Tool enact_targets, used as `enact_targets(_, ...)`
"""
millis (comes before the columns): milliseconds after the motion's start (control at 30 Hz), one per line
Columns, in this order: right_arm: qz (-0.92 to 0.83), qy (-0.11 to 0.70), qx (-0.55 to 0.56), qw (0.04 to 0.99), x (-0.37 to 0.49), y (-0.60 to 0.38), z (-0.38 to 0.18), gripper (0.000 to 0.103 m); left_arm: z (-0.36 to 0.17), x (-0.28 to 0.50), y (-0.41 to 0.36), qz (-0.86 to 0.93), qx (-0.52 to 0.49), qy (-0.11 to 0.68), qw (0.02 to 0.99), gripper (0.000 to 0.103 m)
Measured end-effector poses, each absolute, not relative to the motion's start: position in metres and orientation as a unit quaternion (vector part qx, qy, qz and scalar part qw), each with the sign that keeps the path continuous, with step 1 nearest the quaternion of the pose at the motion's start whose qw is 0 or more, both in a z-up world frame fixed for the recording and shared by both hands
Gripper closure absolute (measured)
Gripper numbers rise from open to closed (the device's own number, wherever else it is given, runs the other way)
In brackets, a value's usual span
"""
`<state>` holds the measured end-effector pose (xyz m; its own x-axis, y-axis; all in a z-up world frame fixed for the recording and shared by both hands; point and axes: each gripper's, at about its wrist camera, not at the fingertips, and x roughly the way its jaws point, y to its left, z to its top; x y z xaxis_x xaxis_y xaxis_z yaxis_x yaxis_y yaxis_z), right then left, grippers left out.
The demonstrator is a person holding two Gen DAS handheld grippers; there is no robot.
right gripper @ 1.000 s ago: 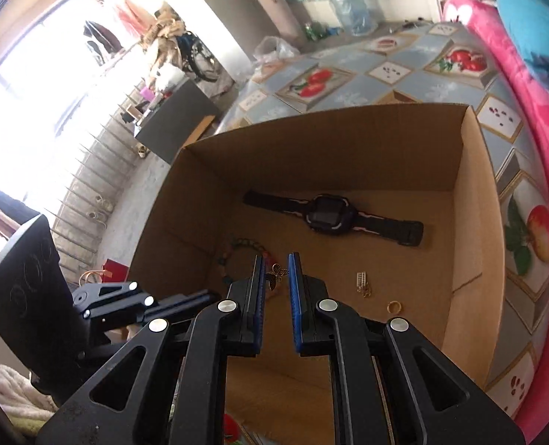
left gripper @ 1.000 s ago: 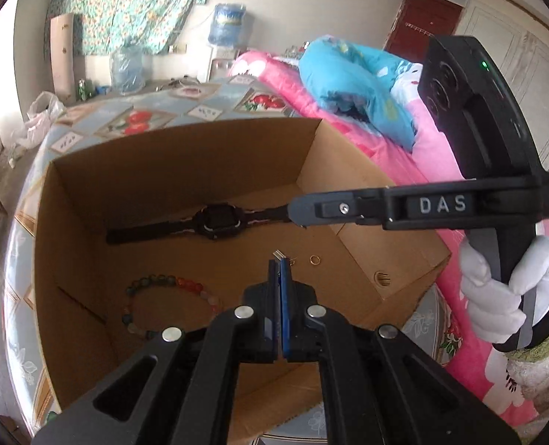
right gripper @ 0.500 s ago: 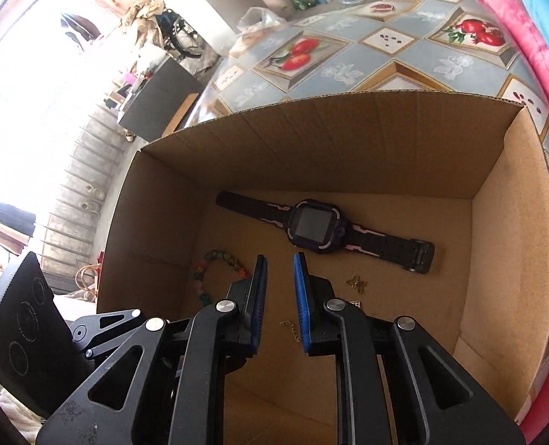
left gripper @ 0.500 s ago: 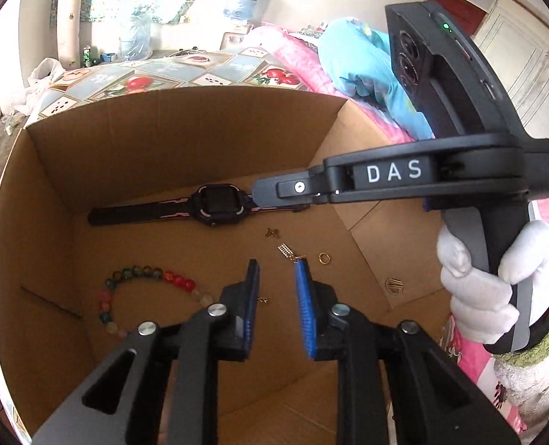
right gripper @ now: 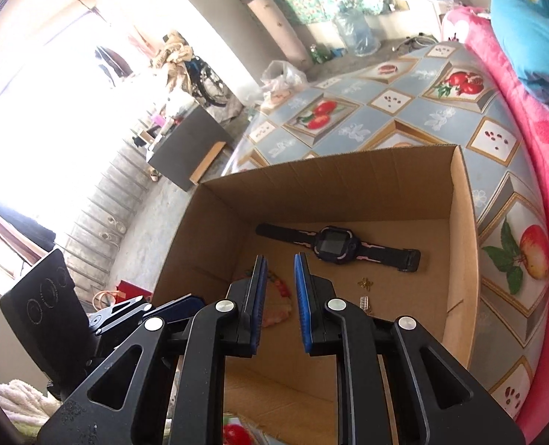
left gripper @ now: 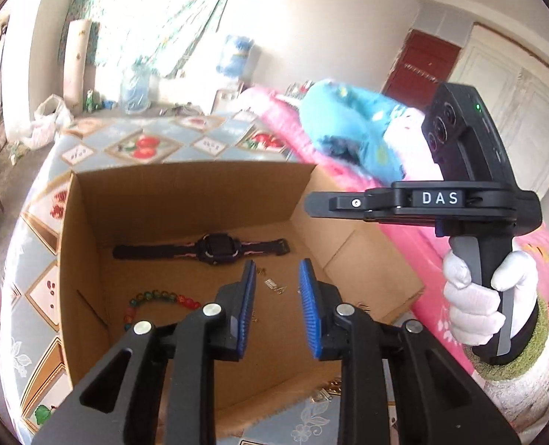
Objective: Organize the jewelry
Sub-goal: 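Withdraw both grippers from the box back over the cloth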
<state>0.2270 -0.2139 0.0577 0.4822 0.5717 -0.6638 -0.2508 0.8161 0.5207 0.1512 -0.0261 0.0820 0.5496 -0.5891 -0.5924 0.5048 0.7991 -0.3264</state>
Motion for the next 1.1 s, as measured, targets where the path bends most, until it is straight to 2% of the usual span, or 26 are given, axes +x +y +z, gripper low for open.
enact_targets(200, 0.268, 0.403, 0.213, 0.849, 0.16, -0.237, 0.069, 0.086, 0.089, 0.104, -0.007, -0.351, -0.05, 0.318, 0.879, 0.069)
enact_targets(367, 0.269, 0.416, 0.239, 0.835, 0.11, -0.246, 0.043, 0.081, 0.072, 0.075, -0.007, -0.36, -0.03, 0.347, 0.866, 0.056)
enact_targets(567, 0.18, 0.474, 0.218, 0.834, 0.115, -0.246, 0.003, 0.081, 0.034, 0.07, -0.019, -0.32, -0.017, 0.399, 0.859, 0.055)
enact_targets(733, 0.126, 0.445, 0.183, 0.868, 0.131, -0.25, 0.005, 0.081, 0.02, 0.057, -0.037, -0.308, 0.034, 0.389, 0.868, 0.055)
enact_targets(900, 0.13, 0.441, 0.185, 0.869, 0.112, -0.249, -0.006, 0.081, 0.004, 0.051, -0.056, -0.305, 0.076, 0.387, 0.867, 0.055)
enact_targets(1100, 0.117, 0.459, 0.18, 0.862, 0.082, -0.243, -0.037, 0.08, -0.025, 0.047, -0.094, -0.307, 0.185, 0.371, 0.857, 0.056)
